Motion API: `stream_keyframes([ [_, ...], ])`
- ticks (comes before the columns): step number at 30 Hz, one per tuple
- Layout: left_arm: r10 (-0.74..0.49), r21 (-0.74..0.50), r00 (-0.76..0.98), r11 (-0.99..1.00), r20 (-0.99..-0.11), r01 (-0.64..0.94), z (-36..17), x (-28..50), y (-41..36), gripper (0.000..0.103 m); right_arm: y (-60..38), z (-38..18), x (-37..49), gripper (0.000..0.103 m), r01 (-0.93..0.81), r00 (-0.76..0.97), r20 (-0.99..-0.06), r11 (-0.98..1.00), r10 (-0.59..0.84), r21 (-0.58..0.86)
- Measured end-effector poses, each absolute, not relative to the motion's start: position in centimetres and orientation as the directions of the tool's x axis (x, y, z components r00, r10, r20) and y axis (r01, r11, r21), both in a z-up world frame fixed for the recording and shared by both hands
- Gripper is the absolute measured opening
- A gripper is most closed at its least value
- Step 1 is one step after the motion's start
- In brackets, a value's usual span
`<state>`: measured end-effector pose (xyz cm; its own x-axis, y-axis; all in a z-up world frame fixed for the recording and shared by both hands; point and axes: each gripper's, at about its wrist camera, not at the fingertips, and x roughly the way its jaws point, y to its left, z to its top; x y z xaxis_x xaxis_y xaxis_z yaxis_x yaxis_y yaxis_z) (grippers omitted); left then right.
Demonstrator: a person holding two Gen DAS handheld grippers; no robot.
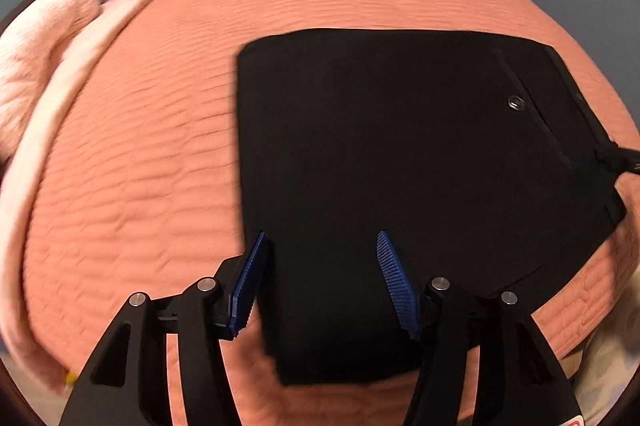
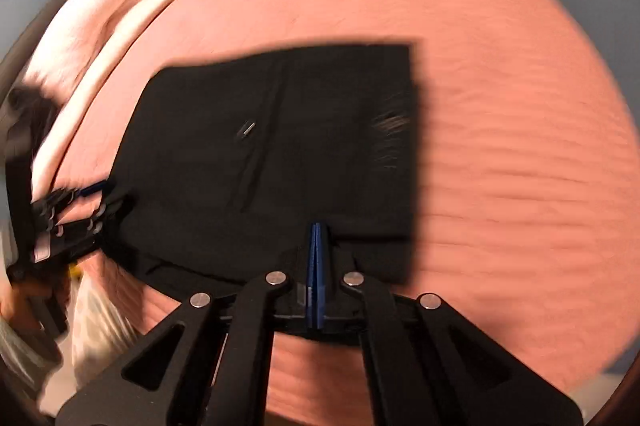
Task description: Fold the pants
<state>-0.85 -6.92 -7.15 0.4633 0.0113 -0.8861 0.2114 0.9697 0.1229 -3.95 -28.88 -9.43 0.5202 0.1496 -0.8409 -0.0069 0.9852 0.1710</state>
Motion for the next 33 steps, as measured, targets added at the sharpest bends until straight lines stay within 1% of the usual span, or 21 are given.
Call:
stream_keyframes([
  [3, -0.04, 0.065, 0.48, 0.978, -0.876, 0.199, -5.8, -1.5, -8.0, 0.057, -26.6, -10.4, -4.5, 0.005, -0.138, 0.472, -0.855, 0.976, 0.215, 0.17],
  [5, 0.009, 0.121, 0.431, 0.965, -0.902, 0.233, -7.6, 0.3, -8.0, 0.06, -26.7, -13.3, -4.8, 0.002, -0.142, 0.406, -0.9, 0.983, 0.162, 0.113],
  [6, 0.002, 0.127, 0.457, 0.962, -0.89, 0.242, -7.8, 0.2, -7.5, 0.06, -28.5, -14.1, -5.4, 0.0, -0.104, 0.396, -0.892, 0.976, 0.217, 0.191],
  [7, 0.024, 0.145, 0.458, 0.962, -0.889, 0.231, -7.7, -0.4, -7.0, 0.06, -30.1, -13.6, -5.9, 0.0, -0.047, 0.403, -0.879, 0.965, 0.256, 0.259],
  [8, 0.047, 0.154, 0.451, 0.966, -0.891, 0.205, -6.8, -1.2, -5.8, 0.06, -31.0, -12.7, -6.5, 0.0, 0.007, 0.414, -0.885, 0.971, 0.215, 0.239],
  [9, 0.062, 0.153, 0.455, 0.974, -0.888, 0.166, -5.9, -1.3, -5.0, 0.057, -31.0, -11.8, -6.7, 0.005, 0.016, 0.435, -0.885, 0.981, 0.166, 0.191],
  [10, 0.066, 0.145, 0.469, 0.98, -0.881, 0.134, -5.1, -1.3, -4.4, 0.056, -30.7, -10.3, -6.8, 0.006, -0.007, 0.476, -0.867, 0.986, 0.148, 0.164],
  [12, 0.014, 0.09, 0.515, 0.988, -0.857, 0.123, -3.4, -1.5, -5.3, 0.057, -30.4, -9.0, -6.9, 0.005, -0.039, 0.505, -0.839, 0.976, 0.203, 0.213],
  [14, -0.018, 0.092, 0.544, 0.98, -0.839, 0.175, -2.8, 0.2, -7.5, 0.057, -28.6, -7.7, -3.9, 0.005, -0.073, 0.539, -0.801, 0.962, 0.259, 0.262],
  [17, -0.007, 0.103, 0.521, 0.978, -0.854, 0.182, -3.8, 4.8, -9.2, 0.057, -28.0, -6.9, 1.7, 0.005, -0.101, 0.559, -0.793, 0.969, 0.243, 0.226],
  [20, -0.008, 0.086, 0.547, 0.986, -0.837, 0.146, -3.6, 8.8, -9.0, 0.058, -27.1, -8.0, 6.9, 0.005, -0.113, 0.531, -0.814, 0.972, 0.236, 0.208],
  [21, 0.019, 0.119, 0.534, 0.981, -0.845, 0.154, -4.9, 11.3, -9.1, 0.059, -25.5, -8.6, 8.6, 0.006, -0.119, 0.501, -0.83, 0.97, 0.245, 0.214],
  [23, 0.078, 0.174, 0.476, 0.971, -0.876, 0.162, -6.6, 11.2, -10.3, 0.06, -23.4, -10.5, 9.6, 0.005, -0.148, 0.447, -0.864, 0.972, 0.231, 0.184],
  [24, 0.074, 0.166, 0.449, 0.972, -0.891, 0.169, -7.9, 12.1, -10.3, 0.065, -22.5, -11.3, 10.0, 0.005, -0.186, 0.433, -0.872, 0.969, 0.229, 0.162],
  [25, 0.065, 0.155, 0.451, 0.974, -0.89, 0.165, -8.2, 11.9, -9.8, 0.069, -22.3, -12.2, 10.2, 0.001, -0.203, 0.43, -0.883, 0.973, 0.188, 0.109],
  [26, 0.067, 0.154, 0.462, 0.976, -0.884, 0.154, -8.0, 12.2, -9.1, 0.082, -21.1, -12.1, 11.8, 0.0, -0.197, 0.424, -0.89, 0.976, 0.17, 0.093],
  [27, 0.063, 0.152, 0.461, 0.976, -0.885, 0.158, -8.2, 12.2, -8.4, 0.085, -22.9, -12.2, 12.3, 0.0, -0.149, 0.421, -0.881, 0.974, 0.217, 0.169],
  [28, 0.065, 0.146, 0.466, 0.979, -0.883, 0.14, -7.7, 12.5, -7.3, 0.084, -25.1, -11.6, 11.9, 0.0, -0.063, 0.439, -0.865, 0.968, 0.244, 0.241],
  [29, 0.103, 0.175, 0.486, 0.979, -0.868, 0.104, -7.6, 13.3, -6.9, 0.077, -26.2, -10.9, 11.3, 0.0, -0.009, 0.463, -0.861, 0.973, 0.208, 0.23],
  [30, 0.133, 0.199, 0.518, 0.977, -0.845, 0.074, -6.6, 13.0, -6.0, 0.077, -26.9, -9.7, 9.9, 0.006, 0.025, 0.505, -0.851, 0.983, 0.145, 0.183],
  [33, 0.001, 0.066, 0.535, 0.992, -0.845, 0.103, -5.1, 10.6, -5.1, 0.077, -25.8, -9.2, 6.0, 0.006, -0.095, 0.48, -0.841, 0.968, 0.25, 0.233],
])
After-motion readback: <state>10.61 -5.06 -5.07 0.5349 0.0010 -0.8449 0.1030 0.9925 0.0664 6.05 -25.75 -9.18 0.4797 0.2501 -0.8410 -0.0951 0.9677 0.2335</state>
